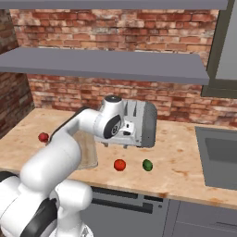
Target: Place the avocado, onion, tomato, and bell pepper on the cutting board.
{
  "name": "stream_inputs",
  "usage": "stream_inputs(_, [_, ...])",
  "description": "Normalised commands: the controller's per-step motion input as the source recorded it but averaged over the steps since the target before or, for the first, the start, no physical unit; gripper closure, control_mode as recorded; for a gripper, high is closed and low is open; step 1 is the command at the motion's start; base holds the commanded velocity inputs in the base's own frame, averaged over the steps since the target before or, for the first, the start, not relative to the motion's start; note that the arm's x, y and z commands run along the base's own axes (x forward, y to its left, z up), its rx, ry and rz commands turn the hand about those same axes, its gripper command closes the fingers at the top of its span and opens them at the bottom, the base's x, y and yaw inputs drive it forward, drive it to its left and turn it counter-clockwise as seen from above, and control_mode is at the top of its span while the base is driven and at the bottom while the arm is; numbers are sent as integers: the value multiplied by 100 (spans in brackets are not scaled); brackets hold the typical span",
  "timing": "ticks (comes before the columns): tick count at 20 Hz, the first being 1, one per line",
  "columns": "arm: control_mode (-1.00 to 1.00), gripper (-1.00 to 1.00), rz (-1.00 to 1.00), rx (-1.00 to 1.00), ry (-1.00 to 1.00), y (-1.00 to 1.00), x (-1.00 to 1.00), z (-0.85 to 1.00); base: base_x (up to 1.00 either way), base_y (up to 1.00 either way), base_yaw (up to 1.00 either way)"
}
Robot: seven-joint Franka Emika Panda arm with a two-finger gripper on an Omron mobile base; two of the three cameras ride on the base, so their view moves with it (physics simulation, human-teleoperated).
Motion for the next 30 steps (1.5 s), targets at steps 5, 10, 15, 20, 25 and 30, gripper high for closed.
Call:
stream_inputs(5, [-100, -100, 0, 0, 2, -15, 6, -20, 0, 0, 0])
stream_inputs(10, [-100, -100, 0, 0, 1, -5, 1, -24, 0, 0, 0])
stream_inputs(15, [-100, -100, 0, 0, 0, 0, 0, -29, 0, 0, 0])
stream_inputs(20, [-100, -100, 0, 0, 0, 0, 0, -31, 0, 0, 0])
stream_inputs(25, [-100, -100, 0, 0, 0, 0, 0, -25, 0, 0, 0])
stream_inputs(30, [-100, -100, 0, 0, 0, 0, 0, -22, 0, 0, 0])
